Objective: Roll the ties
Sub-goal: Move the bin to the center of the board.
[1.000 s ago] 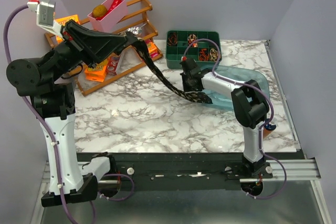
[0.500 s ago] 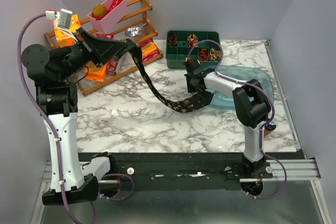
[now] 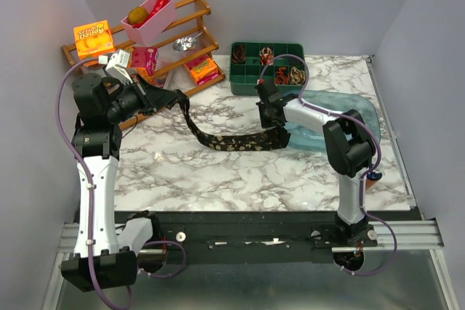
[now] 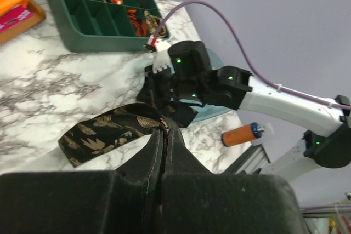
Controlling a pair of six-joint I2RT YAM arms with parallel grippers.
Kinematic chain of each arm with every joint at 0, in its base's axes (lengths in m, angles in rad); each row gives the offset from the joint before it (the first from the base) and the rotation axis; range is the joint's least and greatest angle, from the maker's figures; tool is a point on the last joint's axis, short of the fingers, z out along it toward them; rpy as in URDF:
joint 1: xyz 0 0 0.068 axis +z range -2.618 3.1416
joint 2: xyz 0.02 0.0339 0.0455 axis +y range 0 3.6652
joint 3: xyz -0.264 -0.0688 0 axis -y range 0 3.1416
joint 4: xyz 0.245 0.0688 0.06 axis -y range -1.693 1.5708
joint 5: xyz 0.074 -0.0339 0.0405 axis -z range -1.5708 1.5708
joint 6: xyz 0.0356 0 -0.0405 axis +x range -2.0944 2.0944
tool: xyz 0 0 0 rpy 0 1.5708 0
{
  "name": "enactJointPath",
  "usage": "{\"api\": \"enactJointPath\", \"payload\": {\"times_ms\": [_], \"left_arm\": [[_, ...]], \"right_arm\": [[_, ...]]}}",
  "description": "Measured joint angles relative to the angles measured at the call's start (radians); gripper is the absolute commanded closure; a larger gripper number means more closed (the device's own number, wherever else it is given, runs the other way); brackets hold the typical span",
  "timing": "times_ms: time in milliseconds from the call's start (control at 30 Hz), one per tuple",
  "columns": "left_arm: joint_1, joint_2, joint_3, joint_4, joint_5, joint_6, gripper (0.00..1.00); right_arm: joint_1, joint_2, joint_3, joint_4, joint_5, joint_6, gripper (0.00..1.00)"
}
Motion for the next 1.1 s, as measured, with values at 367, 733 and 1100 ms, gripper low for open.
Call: {"api": "enactJointPath", "payload": {"times_ms": [367,733,1100], "left_arm": [[0.000,-0.087,0.113,-0.227,-0.235,0.160,1.00],[0.000,-0.049,0.181,-0.293,-0.253,0.188,1.00],[0.013,0.132,0.207,-0.294,-0.208,0.200,1.00]], "right_arm": [[0.000,0.000,0.037,-0.011,0.002,-0.021,0.99],[-0.024,0.000,0.023,-0.022,0.037,-0.019,0.99],[-0.055,0.000,0.026,-0.039,0.050,-0.039,0.99]]}}
